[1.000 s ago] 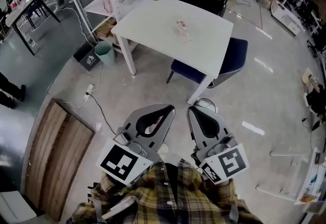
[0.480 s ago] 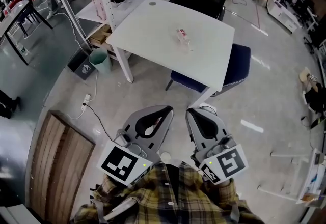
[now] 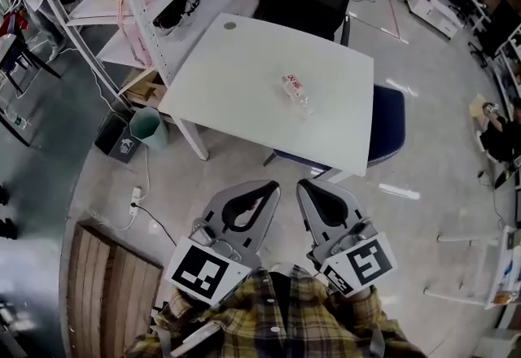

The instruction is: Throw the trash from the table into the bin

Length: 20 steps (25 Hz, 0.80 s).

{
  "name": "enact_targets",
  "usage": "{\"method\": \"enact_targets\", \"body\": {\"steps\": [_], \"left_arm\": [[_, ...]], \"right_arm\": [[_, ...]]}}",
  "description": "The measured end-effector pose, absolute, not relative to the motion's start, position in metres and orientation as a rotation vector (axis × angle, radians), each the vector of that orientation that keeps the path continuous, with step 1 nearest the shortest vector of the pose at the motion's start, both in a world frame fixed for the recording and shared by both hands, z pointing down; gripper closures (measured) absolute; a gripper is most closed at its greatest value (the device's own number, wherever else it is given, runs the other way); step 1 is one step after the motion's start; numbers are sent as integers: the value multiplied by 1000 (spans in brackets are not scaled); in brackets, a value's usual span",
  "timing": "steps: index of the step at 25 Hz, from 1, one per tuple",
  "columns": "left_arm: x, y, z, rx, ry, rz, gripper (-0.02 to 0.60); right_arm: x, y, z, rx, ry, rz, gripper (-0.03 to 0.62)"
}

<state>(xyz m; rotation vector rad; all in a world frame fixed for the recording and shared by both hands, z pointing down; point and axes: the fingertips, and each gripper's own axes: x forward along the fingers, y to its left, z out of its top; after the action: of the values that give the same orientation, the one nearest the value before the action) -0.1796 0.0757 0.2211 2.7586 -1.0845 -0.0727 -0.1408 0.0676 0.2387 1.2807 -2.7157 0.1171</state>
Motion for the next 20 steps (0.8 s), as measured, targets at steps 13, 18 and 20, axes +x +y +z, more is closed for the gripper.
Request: {"method": "enact_targets", "body": {"steps": [13, 18, 20], "left_arm": [[-195, 3, 256, 2680, -935, -20, 572], [-191, -37, 261, 2674, -957, -25, 572], [-188, -56, 261, 2683, -963, -27, 572]], "right_arm": [[-140, -8, 267, 1426, -2576, 264, 595], [-135, -50, 276, 1398, -2571, 258, 595], [-133, -70, 279, 1382, -2577, 253, 595]]}}
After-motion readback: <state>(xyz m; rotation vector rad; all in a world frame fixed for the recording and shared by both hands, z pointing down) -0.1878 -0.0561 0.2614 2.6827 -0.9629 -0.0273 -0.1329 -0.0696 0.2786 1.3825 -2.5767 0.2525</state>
